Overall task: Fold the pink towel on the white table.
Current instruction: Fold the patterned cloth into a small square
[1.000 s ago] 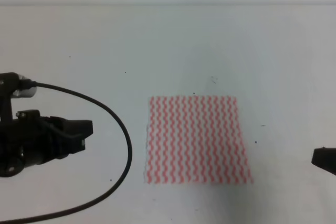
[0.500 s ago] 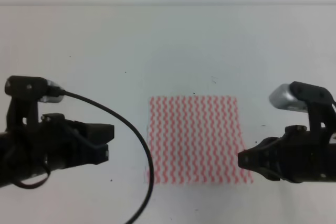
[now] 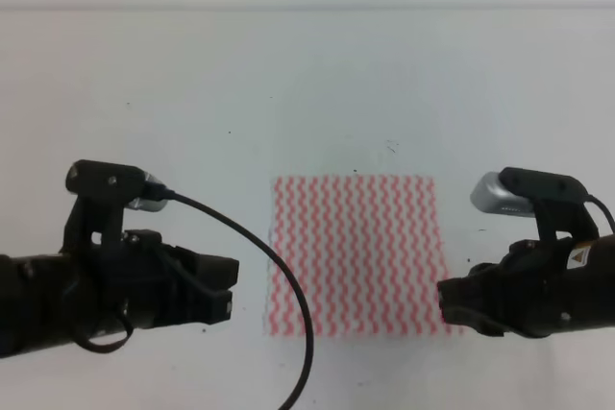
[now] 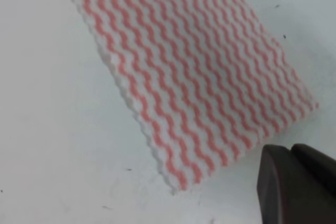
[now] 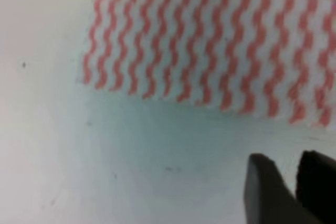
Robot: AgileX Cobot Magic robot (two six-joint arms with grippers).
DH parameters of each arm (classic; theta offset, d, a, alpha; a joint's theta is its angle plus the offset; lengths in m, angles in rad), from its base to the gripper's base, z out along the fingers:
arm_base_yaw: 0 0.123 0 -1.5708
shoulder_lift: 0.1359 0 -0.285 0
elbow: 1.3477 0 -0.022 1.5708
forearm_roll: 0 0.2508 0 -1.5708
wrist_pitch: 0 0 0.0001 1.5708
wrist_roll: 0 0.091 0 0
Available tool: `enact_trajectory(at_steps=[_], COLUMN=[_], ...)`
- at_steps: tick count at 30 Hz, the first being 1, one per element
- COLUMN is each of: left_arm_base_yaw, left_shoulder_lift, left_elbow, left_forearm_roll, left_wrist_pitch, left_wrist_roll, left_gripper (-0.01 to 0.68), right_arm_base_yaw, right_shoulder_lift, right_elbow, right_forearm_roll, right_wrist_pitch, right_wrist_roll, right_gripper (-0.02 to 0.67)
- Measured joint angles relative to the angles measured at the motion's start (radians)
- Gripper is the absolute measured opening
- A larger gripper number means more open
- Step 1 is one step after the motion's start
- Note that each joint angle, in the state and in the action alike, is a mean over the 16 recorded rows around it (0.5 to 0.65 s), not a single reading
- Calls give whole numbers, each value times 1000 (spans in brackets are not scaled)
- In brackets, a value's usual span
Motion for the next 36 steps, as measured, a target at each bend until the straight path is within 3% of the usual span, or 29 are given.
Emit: enact_trajectory(at_steps=[6,12,36], left_arm_base_yaw=[0,0,0], left_shoulder_lift=[22,23,23], left_elbow=[0,0,0], left_forearm_roll=[0,0,0], left_wrist_pitch=[8,10,30], left_wrist_roll=[11,18,20], left_gripper=[-4,-4,-5], right_arm_base_yaw=[0,0,-25], right_shoulder_lift=[52,117,250], right_elbow=[0,0,1], right_forearm_roll=[-8,-10,-13], right_wrist_pitch=[-28,-51,-116], right_wrist_roll=[81,136,137], right_gripper=[243,297,300])
